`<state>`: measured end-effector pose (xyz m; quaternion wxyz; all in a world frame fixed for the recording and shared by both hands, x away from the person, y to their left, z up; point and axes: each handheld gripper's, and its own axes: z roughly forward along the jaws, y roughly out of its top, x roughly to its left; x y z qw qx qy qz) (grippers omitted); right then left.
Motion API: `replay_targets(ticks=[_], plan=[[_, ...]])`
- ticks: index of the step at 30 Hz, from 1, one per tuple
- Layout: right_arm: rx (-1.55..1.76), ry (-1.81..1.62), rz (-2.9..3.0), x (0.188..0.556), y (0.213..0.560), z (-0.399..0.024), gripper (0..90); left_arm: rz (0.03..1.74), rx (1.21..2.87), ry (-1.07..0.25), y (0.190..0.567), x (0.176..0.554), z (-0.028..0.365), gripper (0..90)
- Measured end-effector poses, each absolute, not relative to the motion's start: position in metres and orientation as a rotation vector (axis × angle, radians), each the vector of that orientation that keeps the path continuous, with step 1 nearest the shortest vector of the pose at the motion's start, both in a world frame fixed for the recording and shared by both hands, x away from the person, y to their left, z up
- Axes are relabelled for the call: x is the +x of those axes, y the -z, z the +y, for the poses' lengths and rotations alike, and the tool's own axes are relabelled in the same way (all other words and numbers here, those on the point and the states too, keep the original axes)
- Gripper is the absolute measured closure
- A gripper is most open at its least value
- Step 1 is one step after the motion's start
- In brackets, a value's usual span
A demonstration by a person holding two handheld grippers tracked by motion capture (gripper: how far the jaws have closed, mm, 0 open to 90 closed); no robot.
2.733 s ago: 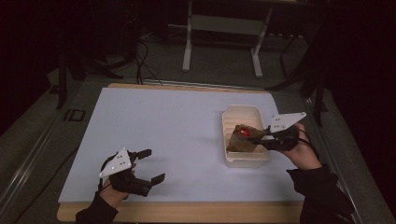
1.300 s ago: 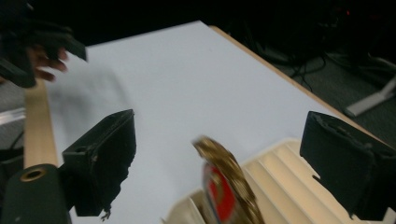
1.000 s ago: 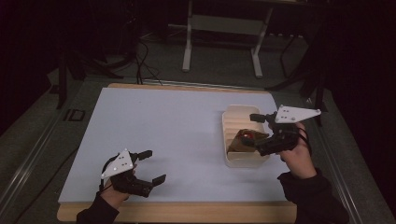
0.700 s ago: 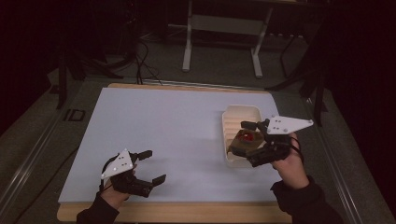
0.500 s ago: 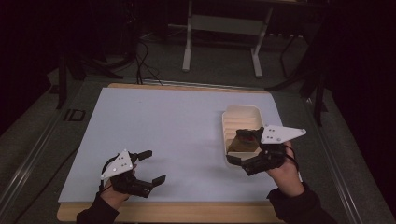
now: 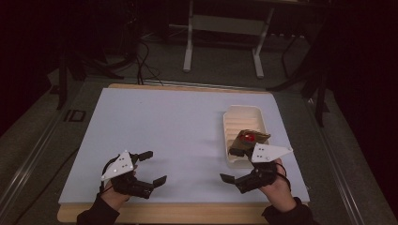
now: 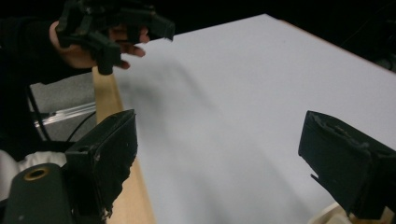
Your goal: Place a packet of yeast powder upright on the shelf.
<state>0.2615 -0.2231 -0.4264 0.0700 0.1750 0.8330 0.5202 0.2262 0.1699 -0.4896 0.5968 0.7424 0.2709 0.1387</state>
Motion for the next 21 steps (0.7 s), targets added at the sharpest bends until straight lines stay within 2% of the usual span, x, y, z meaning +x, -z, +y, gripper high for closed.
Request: replay_targets(ticks=[21], plan=[[0.617,-1.535,2.551,0.244,0.465,-0.246,11.5,0.621,1.726,-0.32,0.49,0.226,0.169,4.4]])
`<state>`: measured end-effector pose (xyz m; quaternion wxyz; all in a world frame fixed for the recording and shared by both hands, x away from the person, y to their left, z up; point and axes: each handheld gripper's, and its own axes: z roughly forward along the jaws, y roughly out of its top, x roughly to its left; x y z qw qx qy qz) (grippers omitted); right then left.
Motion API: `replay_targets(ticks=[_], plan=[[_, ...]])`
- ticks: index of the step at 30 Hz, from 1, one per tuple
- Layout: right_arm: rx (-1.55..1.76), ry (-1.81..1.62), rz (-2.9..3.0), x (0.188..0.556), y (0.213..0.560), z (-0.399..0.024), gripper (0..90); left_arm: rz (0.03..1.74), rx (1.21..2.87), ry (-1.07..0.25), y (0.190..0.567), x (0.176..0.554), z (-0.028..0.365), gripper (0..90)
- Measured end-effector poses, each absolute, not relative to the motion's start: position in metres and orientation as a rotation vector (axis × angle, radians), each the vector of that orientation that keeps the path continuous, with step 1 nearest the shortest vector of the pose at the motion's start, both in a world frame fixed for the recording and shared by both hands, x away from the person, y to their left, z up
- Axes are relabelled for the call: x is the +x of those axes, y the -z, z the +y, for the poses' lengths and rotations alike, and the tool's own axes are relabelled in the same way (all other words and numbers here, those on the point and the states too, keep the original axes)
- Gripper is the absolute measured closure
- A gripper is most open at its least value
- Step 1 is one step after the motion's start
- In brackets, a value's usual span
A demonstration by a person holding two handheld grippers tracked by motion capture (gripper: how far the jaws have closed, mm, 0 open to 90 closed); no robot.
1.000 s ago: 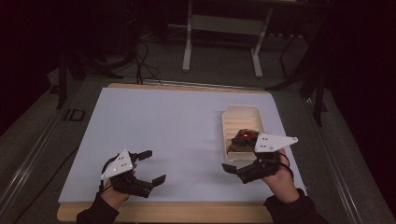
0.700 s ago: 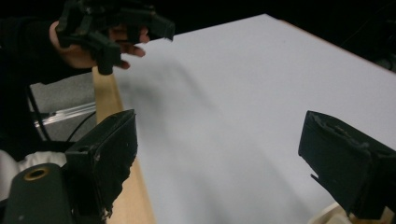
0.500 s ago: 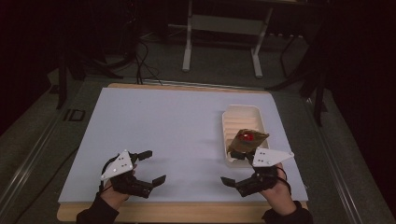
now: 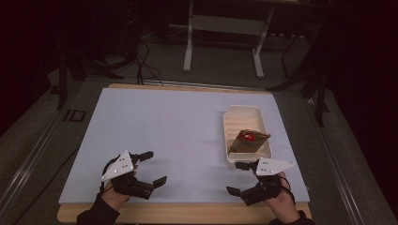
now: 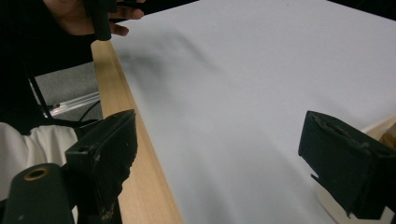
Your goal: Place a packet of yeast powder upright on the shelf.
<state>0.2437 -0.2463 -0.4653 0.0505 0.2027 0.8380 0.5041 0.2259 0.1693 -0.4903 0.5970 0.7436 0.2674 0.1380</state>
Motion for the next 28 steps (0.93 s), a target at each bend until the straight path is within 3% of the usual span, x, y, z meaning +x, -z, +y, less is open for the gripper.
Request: replay_targets(ticks=[28], plan=[[0.64,-1.518,2.501,0.241,0.478,-0.27,11.7,0.639,1.72,-0.334,0.495,0.225,0.17,4.4]])
